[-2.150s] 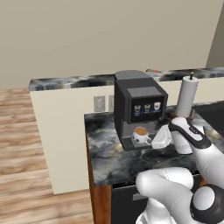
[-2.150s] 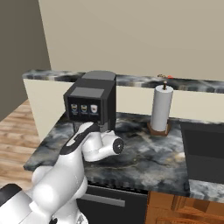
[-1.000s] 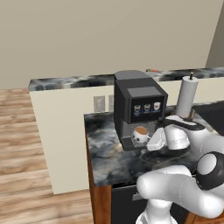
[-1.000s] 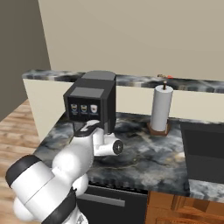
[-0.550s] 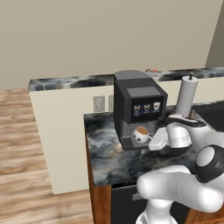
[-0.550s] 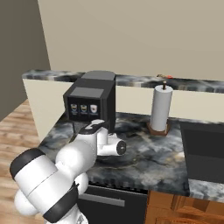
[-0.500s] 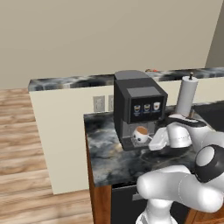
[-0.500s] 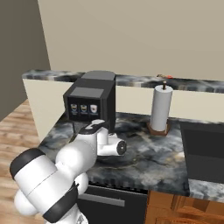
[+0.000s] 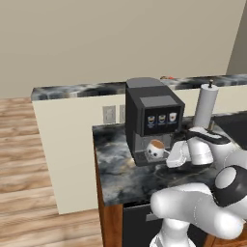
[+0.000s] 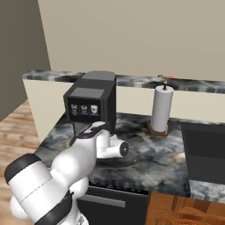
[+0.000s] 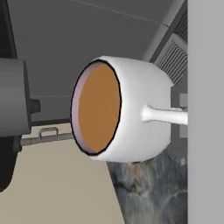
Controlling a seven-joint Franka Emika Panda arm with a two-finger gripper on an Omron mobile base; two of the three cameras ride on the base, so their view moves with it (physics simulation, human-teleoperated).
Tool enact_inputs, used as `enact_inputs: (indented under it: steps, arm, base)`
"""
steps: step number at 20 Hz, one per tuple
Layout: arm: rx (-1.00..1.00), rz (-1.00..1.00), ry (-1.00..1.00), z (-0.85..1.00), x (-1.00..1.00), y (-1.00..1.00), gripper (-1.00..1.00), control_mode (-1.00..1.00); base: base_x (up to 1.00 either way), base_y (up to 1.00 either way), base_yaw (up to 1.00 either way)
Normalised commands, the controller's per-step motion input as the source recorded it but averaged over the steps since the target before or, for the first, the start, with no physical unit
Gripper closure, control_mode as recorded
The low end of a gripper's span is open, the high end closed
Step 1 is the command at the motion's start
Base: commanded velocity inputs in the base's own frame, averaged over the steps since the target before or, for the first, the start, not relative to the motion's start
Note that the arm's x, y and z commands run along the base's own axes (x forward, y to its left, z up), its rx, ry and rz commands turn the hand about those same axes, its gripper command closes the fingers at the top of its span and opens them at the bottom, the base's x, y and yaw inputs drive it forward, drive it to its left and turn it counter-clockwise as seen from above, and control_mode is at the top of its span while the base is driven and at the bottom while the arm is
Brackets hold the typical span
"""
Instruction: Pick up the brewed coffee from the coffee machine and place it next to the breakfast plate on the dining counter.
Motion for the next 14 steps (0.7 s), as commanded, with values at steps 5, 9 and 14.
enact_inputs:
  steps: [5, 9, 14]
  arm:
    - [-0.04, 0.07, 0.0, 0.3, -0.39, 0.14, 1.0, -1.0]
    - [-0.14, 0.05, 0.0, 0.47, -0.67, 0.02, 1.0, -1.0]
    - [-0.22, 0.03, 0.0, 0.57, -0.86, 0.0, 1.0, -1.0]
  base:
    - [0.0, 0.0, 0.0]
    - [0.0, 0.0, 0.0]
    - [0.0, 0.0, 0.0]
